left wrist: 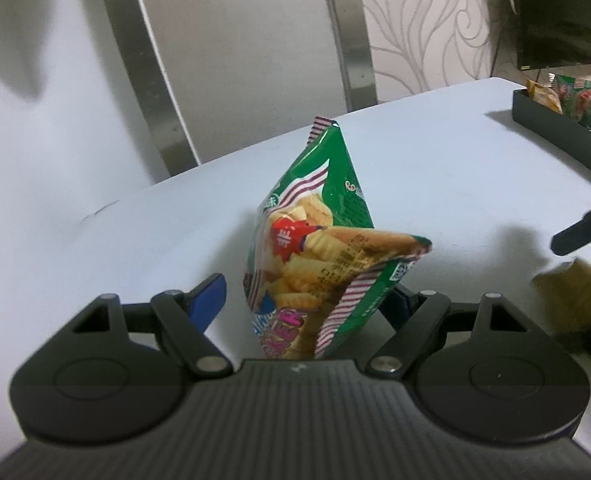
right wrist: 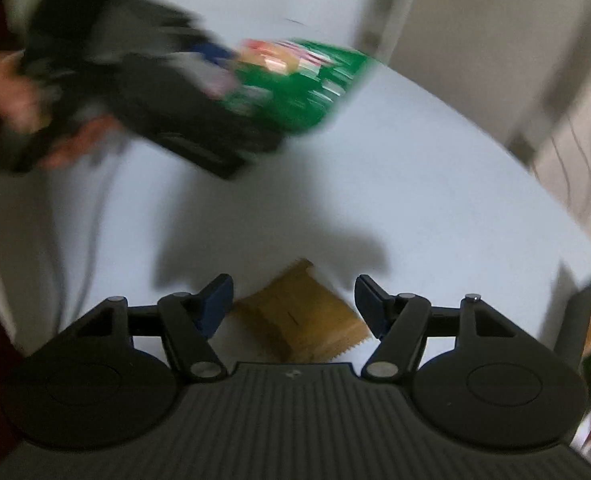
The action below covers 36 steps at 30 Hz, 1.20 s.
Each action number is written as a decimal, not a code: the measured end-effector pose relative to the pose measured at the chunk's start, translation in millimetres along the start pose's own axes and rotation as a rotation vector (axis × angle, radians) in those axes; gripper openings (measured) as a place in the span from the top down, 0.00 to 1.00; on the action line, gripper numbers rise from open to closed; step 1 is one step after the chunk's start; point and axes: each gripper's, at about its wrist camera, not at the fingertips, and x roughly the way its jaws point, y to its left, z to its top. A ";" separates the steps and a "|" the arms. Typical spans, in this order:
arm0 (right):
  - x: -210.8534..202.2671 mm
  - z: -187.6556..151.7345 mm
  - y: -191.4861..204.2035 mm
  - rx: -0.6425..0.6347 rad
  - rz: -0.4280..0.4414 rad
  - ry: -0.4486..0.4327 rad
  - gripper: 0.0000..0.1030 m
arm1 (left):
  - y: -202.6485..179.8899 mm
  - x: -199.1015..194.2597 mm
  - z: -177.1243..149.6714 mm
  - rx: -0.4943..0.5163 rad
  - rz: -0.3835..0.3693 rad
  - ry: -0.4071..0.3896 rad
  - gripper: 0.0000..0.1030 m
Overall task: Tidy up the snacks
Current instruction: 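Lift the chip bag and tan packet with both grippers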
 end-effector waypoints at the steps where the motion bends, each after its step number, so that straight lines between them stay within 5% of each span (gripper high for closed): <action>1: 2.4 -1.1 -12.1 0.114 0.006 0.008 0.30 | -0.4 -1.2 0.0 -0.004 -0.001 0.000 0.20; 3: 0.5 -7.6 -32.2 0.322 0.042 0.008 0.30 | -0.9 -4.3 -0.8 -0.017 -0.007 -0.004 0.20; 5: -5.0 -13.0 -38.8 0.375 0.058 0.003 0.29 | -2.2 -6.4 -1.1 -0.028 -0.013 -0.008 0.20; 15: -6.5 2.4 -8.5 -0.129 0.061 0.017 0.23 | -0.7 -6.7 -0.2 -0.012 -0.013 -0.008 0.20; 24: -9.7 -4.6 1.6 -0.387 -0.007 0.117 0.19 | -2.3 -7.6 0.8 -0.029 -0.032 -0.010 0.20; 26: -4.4 0.2 -6.1 -0.302 0.021 0.076 0.21 | -2.7 -6.1 1.7 -0.025 -0.033 -0.009 0.20; 28: 4.0 4.0 -22.1 -0.138 0.043 0.062 0.36 | -3.6 -4.3 2.7 -0.013 -0.032 -0.009 0.20; 32: 14.8 -3.4 -63.8 0.285 0.044 -0.008 0.37 | -3.7 -3.7 4.8 -0.012 -0.029 -0.008 0.20; 36: 5.0 -4.0 -61.8 0.305 0.014 -0.009 0.34 | -5.5 -6.5 6.0 -0.002 -0.037 -0.024 0.20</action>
